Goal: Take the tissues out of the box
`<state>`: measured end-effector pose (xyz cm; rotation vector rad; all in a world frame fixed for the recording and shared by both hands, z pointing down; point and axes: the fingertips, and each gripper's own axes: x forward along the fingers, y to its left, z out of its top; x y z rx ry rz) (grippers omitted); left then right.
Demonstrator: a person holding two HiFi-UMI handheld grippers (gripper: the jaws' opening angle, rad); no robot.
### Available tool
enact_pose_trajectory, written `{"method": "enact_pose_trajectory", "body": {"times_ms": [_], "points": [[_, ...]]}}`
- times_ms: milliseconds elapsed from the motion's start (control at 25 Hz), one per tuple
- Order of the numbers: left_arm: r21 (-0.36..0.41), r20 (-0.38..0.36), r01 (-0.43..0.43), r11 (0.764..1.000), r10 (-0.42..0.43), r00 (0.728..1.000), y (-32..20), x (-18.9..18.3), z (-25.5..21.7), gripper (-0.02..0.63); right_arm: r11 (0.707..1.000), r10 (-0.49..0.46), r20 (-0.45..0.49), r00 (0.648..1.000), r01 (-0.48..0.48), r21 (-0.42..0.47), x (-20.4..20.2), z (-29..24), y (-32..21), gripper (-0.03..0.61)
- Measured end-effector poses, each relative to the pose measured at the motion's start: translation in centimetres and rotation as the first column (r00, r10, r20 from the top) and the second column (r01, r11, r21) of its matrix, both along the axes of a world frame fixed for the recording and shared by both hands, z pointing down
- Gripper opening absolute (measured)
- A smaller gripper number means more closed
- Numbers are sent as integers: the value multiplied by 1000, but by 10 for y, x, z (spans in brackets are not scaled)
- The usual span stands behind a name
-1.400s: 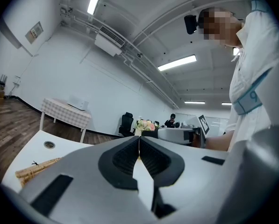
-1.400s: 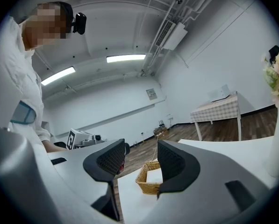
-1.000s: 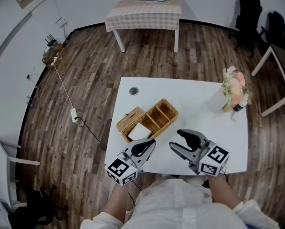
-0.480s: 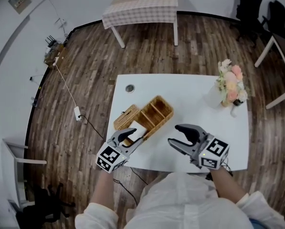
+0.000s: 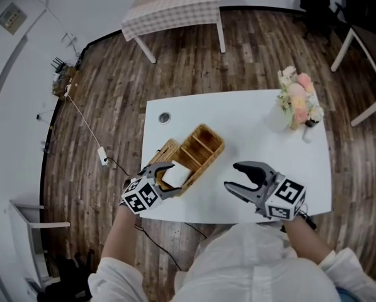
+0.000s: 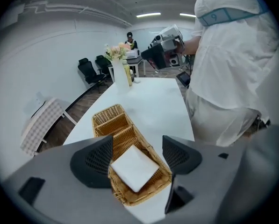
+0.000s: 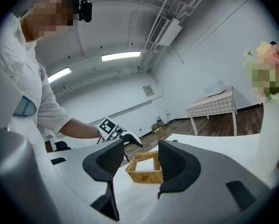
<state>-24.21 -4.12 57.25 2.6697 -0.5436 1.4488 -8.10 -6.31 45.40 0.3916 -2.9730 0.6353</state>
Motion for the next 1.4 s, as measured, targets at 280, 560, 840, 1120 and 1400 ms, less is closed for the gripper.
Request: {"method": "enact_pose_trajectory", "body": {"times_ms": [280, 560, 840, 1120, 1400], "points": [[-82, 273, -243, 967, 256, 927, 3, -23, 35, 371, 999, 38, -9, 999, -38, -6, 4, 4, -4, 230], [-130, 463, -410, 903, 421, 780, 2, -37, 73, 407, 1000, 13, -26, 1000, -12, 6, -17, 11, 0, 245], [-171, 491, -453, 875, 475, 730, 1, -35, 97, 439, 1000, -18, -48, 999, 20, 24, -41, 14, 2, 253], [-244, 476, -443, 862, 505, 720, 2, -35, 113, 457, 999, -39, -75, 996, 40, 10, -53, 25, 7, 261], [-379, 433, -429, 820, 567, 701, 11, -38, 124, 485, 999, -44, -78, 996, 45, 9, -60, 26, 6, 270]]}}
